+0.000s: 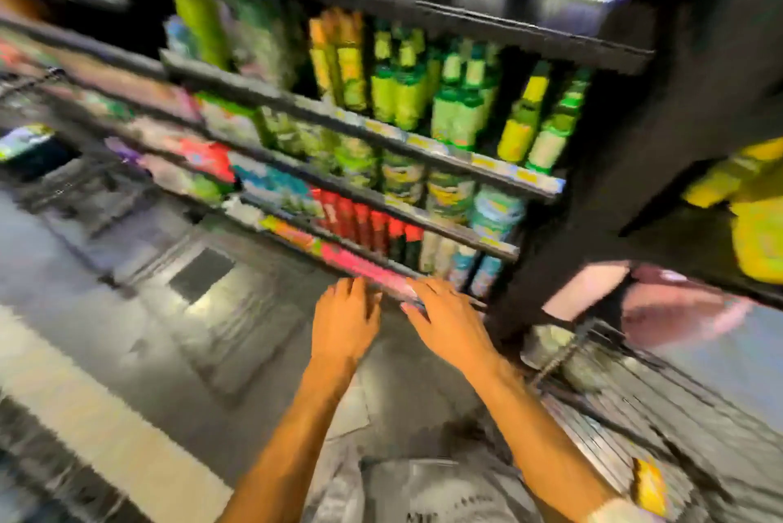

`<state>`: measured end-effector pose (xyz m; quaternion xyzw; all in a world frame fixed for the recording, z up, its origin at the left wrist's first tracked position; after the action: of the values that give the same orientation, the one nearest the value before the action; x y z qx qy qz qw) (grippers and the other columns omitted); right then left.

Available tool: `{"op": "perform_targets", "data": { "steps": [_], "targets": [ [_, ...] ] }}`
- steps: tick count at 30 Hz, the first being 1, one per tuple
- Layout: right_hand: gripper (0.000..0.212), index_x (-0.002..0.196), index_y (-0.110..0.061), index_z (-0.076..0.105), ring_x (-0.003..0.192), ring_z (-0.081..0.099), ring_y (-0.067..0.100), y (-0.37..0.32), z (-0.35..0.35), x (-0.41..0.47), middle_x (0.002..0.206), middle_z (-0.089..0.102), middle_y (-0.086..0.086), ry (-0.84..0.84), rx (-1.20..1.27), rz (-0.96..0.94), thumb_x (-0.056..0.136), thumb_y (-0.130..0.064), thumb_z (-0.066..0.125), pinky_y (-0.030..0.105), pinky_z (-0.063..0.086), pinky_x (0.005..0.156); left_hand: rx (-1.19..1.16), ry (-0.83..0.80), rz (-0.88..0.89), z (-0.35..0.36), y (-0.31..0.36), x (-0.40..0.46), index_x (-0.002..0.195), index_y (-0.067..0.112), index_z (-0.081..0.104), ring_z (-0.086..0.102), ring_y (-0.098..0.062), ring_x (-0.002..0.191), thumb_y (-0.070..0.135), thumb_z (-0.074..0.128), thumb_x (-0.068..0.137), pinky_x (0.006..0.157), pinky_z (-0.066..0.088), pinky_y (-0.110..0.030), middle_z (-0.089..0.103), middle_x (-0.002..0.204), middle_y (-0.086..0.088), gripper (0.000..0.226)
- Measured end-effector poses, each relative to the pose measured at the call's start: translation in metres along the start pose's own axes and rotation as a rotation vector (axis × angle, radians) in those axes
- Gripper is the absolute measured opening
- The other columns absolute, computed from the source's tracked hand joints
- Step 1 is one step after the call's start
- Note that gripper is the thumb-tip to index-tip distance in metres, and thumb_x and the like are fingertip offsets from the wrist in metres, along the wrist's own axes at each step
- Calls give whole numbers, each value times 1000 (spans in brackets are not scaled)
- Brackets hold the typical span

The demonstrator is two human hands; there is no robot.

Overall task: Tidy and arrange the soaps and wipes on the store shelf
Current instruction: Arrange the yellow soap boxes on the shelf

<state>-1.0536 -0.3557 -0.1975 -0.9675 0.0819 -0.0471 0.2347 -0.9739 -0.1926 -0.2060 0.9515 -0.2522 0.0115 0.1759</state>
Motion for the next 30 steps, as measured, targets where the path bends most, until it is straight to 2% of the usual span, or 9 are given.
{"op": "perform_targets", "data": {
  "steps": [3, 7, 13, 16, 23, 26, 30],
  "targets": [
    [54, 142, -16, 59, 130, 57, 26, -63, 36, 28, 139, 62, 5, -42, 8, -134, 103, -51, 46, 43, 48, 109, -8, 80, -159, -34, -71, -29, 108, 5, 66, 64, -43, 87, 40, 52, 97, 71, 58, -49, 66, 96, -20, 39],
    [51, 147, -12, 57, 137, 54, 27, -138, 83, 55, 146, 60, 10, -110, 41, -245, 104, -40, 59, 39, 40, 116, -2, 136, -346, -65, -160, -77, 117, 6, 67, 65, -41, 96, 33, 63, 100, 79, 55, -47, 68, 106, -18, 32],
    [55, 153, -14, 50, 145, 45, 25, -214, 143, 97, 153, 53, 9, -259, 42, -324, 106, -42, 56, 35, 32, 120, -56, 153, -568, -81, -248, -108, 127, 7, 66, 65, -38, 108, 35, 58, 103, 90, 55, -47, 68, 120, -17, 38],
    [57, 156, -16, 46, 149, 39, 22, -237, 169, 126, 157, 49, 6, -311, 21, -322, 107, -44, 52, 33, 29, 122, -34, 163, -590, -85, -282, -96, 128, 8, 66, 66, -37, 105, 36, 57, 103, 88, 56, -47, 68, 119, -17, 38],
    [58, 155, -17, 46, 146, 44, 25, -272, 221, 233, 155, 50, 7, -423, 39, -262, 105, -46, 54, 37, 36, 120, -43, 156, -603, -116, -380, 1, 130, 8, 64, 64, -39, 108, 36, 55, 104, 88, 54, -47, 66, 122, -18, 40],
    [56, 154, -18, 48, 141, 48, 25, -291, 229, 283, 152, 52, 6, -433, 63, -190, 105, -45, 55, 37, 40, 117, -26, 169, -564, -137, -423, 52, 126, 6, 66, 64, -40, 104, 35, 57, 103, 85, 55, -48, 67, 116, -19, 38],
    [54, 152, -17, 50, 140, 49, 23, -323, 237, 345, 150, 54, 5, -402, 74, -159, 105, -42, 56, 33, 37, 116, -14, 135, -540, -150, -474, 107, 120, 8, 67, 62, -37, 101, 35, 57, 103, 82, 54, -46, 67, 110, -16, 34]
  ]
}}
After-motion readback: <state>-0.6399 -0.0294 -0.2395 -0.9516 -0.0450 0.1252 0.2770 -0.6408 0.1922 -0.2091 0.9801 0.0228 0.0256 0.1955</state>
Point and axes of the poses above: each hand's wrist, its own x-axis towards the middle knuckle, its own z-axis out of the palm, y = z × x, the point moved 3 cm from there along x, towards the middle knuckle
